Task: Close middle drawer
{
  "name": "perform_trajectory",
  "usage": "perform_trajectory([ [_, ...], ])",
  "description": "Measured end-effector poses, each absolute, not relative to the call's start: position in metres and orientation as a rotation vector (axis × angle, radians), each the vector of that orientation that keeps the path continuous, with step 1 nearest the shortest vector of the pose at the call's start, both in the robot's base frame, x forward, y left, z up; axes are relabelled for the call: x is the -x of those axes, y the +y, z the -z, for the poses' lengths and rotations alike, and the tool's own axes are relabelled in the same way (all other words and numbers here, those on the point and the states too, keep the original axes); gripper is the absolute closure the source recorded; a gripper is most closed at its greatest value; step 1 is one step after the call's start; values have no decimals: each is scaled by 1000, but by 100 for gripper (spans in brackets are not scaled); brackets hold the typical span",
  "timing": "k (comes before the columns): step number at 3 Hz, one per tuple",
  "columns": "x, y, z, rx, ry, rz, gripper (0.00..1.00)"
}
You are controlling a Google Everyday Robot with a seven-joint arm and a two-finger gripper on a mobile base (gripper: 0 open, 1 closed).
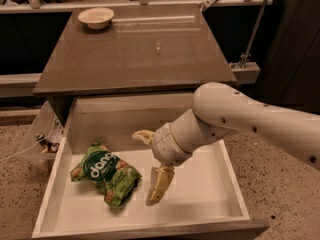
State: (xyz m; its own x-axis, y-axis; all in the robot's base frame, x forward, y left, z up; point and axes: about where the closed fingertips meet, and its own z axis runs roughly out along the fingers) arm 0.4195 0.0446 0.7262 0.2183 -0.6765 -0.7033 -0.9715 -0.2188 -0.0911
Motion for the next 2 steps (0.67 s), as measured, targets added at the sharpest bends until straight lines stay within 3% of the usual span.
perform_trajectory([
  [2,-400,75,-717,2032,1450,-786,0],
])
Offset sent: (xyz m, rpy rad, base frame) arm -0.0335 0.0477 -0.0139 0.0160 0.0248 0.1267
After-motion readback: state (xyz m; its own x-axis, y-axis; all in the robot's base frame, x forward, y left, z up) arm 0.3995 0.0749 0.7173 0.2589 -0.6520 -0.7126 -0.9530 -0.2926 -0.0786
